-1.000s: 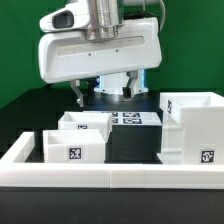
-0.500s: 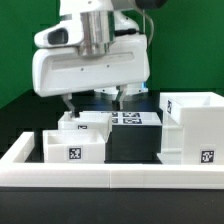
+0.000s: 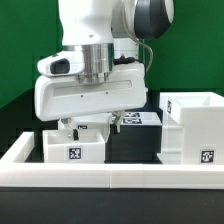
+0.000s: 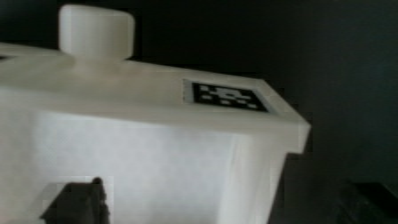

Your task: Assemble drawer

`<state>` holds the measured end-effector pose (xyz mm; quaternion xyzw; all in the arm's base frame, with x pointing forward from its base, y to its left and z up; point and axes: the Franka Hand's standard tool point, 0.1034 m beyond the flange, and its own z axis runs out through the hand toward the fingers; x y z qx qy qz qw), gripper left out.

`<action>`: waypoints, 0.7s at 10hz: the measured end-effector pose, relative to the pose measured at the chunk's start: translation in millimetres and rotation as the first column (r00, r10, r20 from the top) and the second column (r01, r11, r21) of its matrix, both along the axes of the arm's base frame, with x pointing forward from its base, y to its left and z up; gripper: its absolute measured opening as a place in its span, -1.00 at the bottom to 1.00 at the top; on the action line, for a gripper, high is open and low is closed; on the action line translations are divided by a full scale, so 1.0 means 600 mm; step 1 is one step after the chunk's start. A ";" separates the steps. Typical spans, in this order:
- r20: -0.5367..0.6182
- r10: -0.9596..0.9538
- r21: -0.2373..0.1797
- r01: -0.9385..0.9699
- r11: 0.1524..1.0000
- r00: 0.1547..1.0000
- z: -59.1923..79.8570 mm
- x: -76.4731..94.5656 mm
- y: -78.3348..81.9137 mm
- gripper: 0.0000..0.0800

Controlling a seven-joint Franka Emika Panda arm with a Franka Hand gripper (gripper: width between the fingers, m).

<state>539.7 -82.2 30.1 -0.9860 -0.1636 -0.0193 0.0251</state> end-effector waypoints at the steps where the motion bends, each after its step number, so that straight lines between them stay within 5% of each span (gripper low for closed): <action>1: -0.005 0.000 -0.001 0.000 1.000 1.000 -0.009 -0.001 0.001 0.62; 7: -0.012 0.002 -0.011 -0.002 1.000 1.000 -0.042 -0.008 0.008 0.62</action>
Offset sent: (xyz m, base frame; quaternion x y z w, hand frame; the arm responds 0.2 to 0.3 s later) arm 0.0009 0.0107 -0.0287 -0.0111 0.0100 0.0154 0.9998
